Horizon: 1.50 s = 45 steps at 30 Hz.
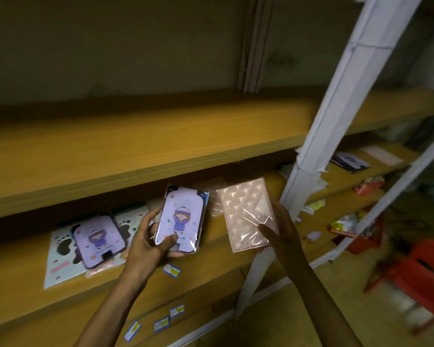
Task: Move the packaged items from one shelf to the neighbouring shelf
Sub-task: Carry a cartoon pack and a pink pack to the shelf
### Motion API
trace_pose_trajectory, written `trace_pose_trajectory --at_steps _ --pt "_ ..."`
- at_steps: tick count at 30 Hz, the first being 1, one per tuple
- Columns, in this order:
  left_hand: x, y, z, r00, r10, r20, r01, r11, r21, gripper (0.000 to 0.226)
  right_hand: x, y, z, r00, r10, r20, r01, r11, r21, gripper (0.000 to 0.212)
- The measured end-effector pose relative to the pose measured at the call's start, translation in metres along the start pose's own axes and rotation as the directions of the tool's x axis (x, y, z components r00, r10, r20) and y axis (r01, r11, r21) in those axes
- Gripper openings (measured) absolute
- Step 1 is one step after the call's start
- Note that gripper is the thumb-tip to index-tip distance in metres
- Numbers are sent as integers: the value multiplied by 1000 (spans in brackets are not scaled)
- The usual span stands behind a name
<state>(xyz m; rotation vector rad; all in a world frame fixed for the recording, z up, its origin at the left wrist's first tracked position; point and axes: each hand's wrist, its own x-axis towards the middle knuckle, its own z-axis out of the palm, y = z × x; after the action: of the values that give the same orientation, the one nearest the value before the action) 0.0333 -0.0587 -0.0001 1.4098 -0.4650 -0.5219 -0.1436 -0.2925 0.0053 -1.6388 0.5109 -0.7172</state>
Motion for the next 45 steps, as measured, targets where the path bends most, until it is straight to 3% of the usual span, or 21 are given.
trace_pose_trajectory --at_steps 9,13,27,30,38,45 --pt "-4 7 128 965 18 262 -22 1000 12 66 -56 -2 -140 955 44 -293 -34 999 39 76" --pt "-8 8 196 938 31 346 -43 999 29 65 -68 -1 -200 918 29 -396 -17 999 35 62" --pt "12 -23 432 925 67 375 -109 990 93 62 -67 36 -424 864 117 -490 -87 993 83 68" --pt "21 -23 473 920 34 391 -61 997 55 62 -52 42 -458 857 119 -501 -86 992 89 67" --pt "80 -43 571 917 -33 398 28 999 17 63 13 70 -537 860 105 -500 -67 993 94 60" --pt "167 -55 654 942 -4 336 9 1000 -15 62 122 91 -609 879 108 -464 -101 994 40 62"
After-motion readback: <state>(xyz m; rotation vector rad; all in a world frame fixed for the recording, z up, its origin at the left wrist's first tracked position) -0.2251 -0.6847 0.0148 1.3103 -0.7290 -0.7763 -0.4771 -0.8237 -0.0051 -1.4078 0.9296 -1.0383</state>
